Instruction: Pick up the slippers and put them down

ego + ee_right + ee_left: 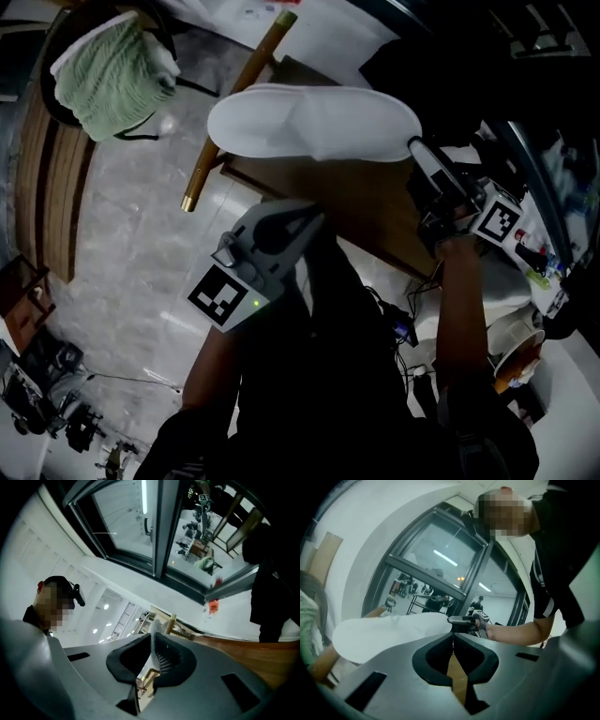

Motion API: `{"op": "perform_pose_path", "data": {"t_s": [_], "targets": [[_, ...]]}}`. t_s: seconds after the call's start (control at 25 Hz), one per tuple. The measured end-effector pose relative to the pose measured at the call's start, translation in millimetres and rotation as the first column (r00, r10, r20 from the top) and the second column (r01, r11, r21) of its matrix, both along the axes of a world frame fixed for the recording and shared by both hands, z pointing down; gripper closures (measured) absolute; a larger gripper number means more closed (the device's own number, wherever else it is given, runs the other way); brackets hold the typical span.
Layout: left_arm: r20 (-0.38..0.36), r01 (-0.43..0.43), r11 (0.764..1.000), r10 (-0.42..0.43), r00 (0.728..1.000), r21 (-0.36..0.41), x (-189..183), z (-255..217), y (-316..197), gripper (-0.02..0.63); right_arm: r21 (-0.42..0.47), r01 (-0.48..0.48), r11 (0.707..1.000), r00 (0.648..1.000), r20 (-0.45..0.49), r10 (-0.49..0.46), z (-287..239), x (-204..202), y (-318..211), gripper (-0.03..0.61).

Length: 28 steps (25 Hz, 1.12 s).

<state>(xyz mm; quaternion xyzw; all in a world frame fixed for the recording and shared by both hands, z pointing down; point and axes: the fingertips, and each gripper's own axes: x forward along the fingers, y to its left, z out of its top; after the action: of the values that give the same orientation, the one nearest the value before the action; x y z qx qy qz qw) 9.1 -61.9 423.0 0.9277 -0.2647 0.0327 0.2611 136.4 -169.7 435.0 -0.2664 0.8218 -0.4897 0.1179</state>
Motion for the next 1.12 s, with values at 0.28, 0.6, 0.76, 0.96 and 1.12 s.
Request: {"op": "perform_pose_path", "data": {"t_s": [0.28, 0.6, 0.76, 0.96, 1.12], "targets": [[-0.015, -0.036, 0.996, 0.035, 0.999, -0.084, 17.6, 75.5, 21.2, 0.6, -0.119, 0.001, 0.993, 0.996, 0.09, 0.01, 70.1, 19.5, 17.9, 0.537], [-0.021, -0.096, 0.987, 0.094, 0.995, -0.128, 42.1, 106.3, 34.0, 0.6, -0.165, -0.007, 0.986, 0.99, 0.138, 0.031, 92.4, 37.0, 40.3, 0.536], [-0.012, -0.114, 0.983, 0.113, 0.993, -0.143, 48.2, 117.7, 36.0, 0.6, -0.192, -0.019, 0.981, 0.993, 0.113, 0.042, 112.6, 43.4, 44.6, 0.537], [-0.003, -0.118, 0.981, 0.119, 0.993, -0.157, 47.8, 128.4, 40.9, 0.6, -0.206, -0.025, 0.978, 0.999, 0.027, 0.031, 135.0, 43.8, 53.2, 0.535], [-0.009, -0.131, 0.981, 0.131, 0.991, -0.145, 48.0, 128.2, 45.5, 0.6, -0.188, -0.018, 0.982, 0.999, -0.043, 0.01, 142.1, 42.5, 56.6, 0.535]]}}
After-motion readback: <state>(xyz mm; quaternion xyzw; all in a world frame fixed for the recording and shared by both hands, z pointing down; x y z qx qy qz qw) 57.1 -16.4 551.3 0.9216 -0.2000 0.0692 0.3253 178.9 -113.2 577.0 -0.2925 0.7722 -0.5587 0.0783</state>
